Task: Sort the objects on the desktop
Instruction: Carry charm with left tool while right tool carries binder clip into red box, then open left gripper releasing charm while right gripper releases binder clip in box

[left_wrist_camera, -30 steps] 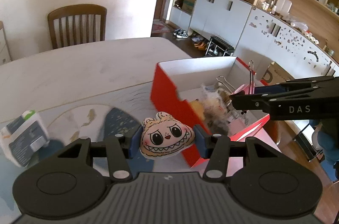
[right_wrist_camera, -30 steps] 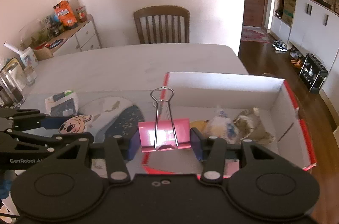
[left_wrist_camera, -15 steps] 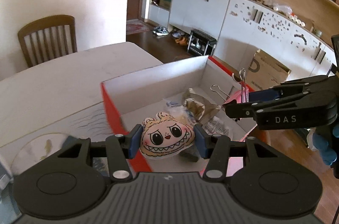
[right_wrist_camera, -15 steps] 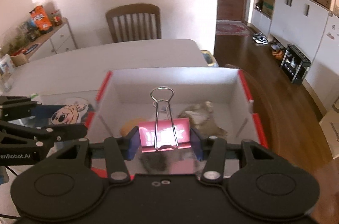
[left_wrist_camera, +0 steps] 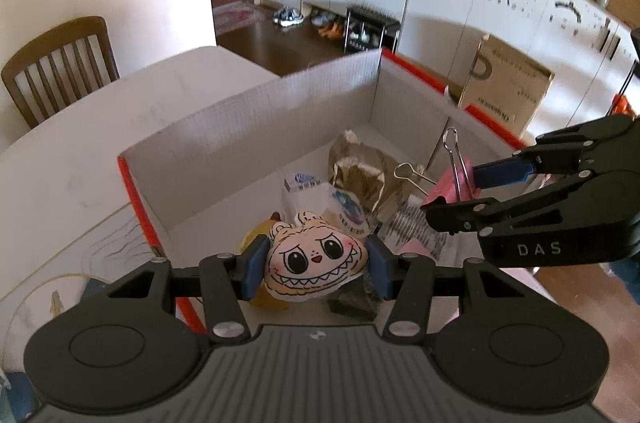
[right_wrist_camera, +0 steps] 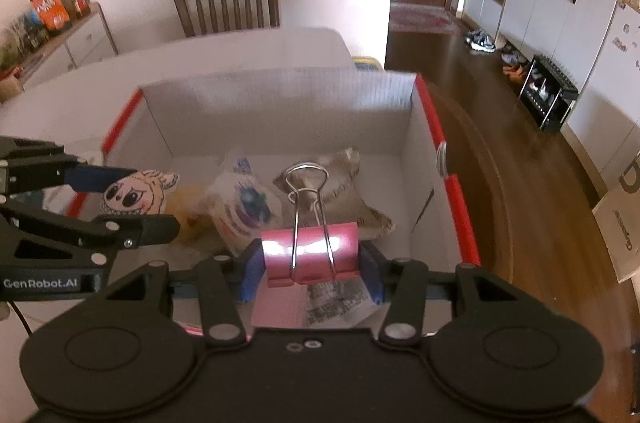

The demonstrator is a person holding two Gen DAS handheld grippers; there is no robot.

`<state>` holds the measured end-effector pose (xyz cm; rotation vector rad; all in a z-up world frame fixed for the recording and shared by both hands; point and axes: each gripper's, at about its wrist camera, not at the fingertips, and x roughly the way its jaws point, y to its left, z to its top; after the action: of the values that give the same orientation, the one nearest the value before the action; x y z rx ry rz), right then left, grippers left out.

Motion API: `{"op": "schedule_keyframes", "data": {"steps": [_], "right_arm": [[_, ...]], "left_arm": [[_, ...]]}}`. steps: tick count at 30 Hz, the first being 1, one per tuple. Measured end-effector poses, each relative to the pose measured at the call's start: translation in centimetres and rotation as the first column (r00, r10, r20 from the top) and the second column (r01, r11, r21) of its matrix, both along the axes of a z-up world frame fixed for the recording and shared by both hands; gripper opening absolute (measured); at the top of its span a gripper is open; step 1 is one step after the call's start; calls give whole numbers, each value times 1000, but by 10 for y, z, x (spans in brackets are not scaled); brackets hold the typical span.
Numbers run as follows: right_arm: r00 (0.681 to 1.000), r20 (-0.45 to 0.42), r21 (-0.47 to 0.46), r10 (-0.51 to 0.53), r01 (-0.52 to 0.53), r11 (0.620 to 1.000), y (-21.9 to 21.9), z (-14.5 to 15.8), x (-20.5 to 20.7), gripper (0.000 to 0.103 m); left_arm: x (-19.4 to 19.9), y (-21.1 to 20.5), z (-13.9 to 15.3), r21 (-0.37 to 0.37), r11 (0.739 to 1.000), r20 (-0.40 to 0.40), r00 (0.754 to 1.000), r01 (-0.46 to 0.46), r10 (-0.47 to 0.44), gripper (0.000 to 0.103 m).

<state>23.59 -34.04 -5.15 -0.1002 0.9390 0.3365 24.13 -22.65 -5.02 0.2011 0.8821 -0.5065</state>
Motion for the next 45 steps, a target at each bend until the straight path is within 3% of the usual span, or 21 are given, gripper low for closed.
{"op": "schedule_keyframes", "data": {"steps": [12,26,31,34,38,42,45], "right_arm": [[997,-62,-54,54,-57,997,7,-33,13,50],[995,-86,-36,58,-62,997,1,-35,18,50],[994,-87,-20,66,-68,997,-4,-31,17,56],[995,-71,-19,68,-70,997,-5,-27,16,66],[995,-59,-6,75,-75,997,-9,-20,14,68],[997,-48,15,68,-67,998,-14,-13,12,72],[997,-31,33,70,-69,997,-20,-6,9,75]], "left_arm": [[8,-10,-18,57,998,-39,999,19,-17,51],[12,-17,-24,80,997,-68,998,17,-12,51],[10,-18,-24,81,997,-59,998,5,0,52],[9,-17,-22,72,997,-53,999,-1,5,54],[5,-16,-19,59,998,-43,999,-9,11,56],[0,-14,-14,50,999,-28,1000,-12,13,73],[-3,-10,-9,25,1000,-27,999,-18,18,74]]}}
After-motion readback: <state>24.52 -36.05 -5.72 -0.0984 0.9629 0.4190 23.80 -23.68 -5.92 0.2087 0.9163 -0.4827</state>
